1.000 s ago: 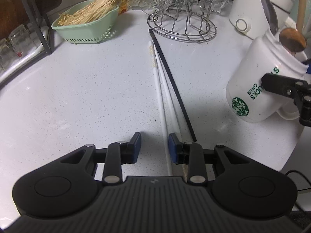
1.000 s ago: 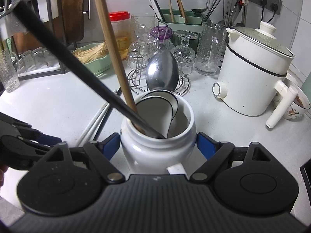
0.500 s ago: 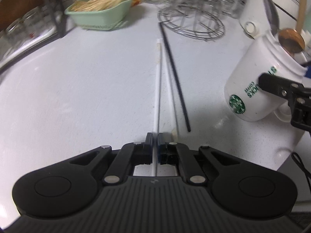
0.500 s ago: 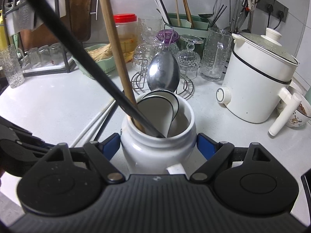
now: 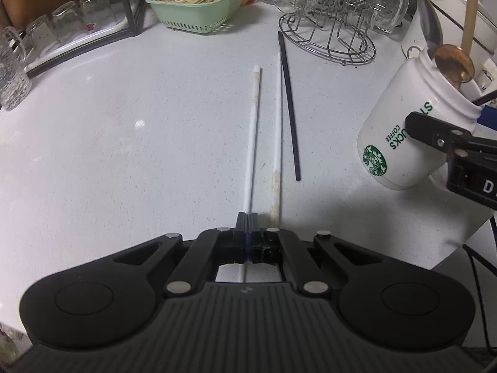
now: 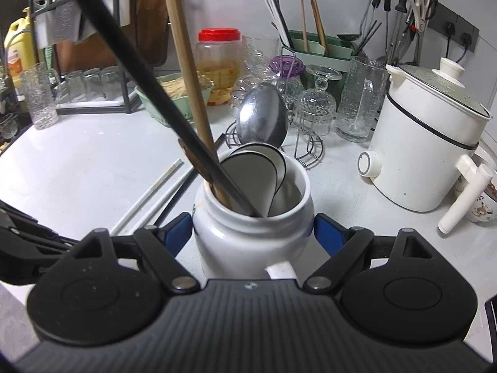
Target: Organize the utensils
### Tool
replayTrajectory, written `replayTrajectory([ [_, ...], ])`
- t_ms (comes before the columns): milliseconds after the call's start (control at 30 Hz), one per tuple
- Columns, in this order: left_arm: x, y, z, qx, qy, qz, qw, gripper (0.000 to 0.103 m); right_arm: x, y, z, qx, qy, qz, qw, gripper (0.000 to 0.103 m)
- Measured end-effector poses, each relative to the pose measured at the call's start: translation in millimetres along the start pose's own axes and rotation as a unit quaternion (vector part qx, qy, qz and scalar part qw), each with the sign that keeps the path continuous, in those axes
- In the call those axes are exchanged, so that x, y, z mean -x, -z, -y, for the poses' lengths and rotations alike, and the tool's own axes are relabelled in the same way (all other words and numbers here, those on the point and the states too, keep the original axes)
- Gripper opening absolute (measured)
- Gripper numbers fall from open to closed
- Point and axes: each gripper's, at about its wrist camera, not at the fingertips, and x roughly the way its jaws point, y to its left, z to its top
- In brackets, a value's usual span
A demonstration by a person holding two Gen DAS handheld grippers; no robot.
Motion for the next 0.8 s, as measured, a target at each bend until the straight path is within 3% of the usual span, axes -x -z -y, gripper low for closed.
replayTrajectory([
  [300, 14, 23, 4, 0.035, 0.006, -0.001, 0.9994, 0.000, 1, 2, 4, 0.012, -0.022, 0.010, 1.000, 0.087],
  [500, 19, 13, -7, 0.072, 0.006, 0.022, 0.9971, 0.002, 1, 3, 6, 0.017, -0.032, 0.013, 0.999, 0.087],
  [667, 11, -8, -10, 0.069, 0.006, 0.032, 0.9971, 0.022, 0, 4, 8, 0.021, -0.039, 0.018, 0.999, 0.087],
  [800, -2, -29, -11, 0.057, 0.007, 0.036, 0.9977, 0.025, -1, 3, 9, 0.023, -0.043, 0.019, 0.999, 0.087],
])
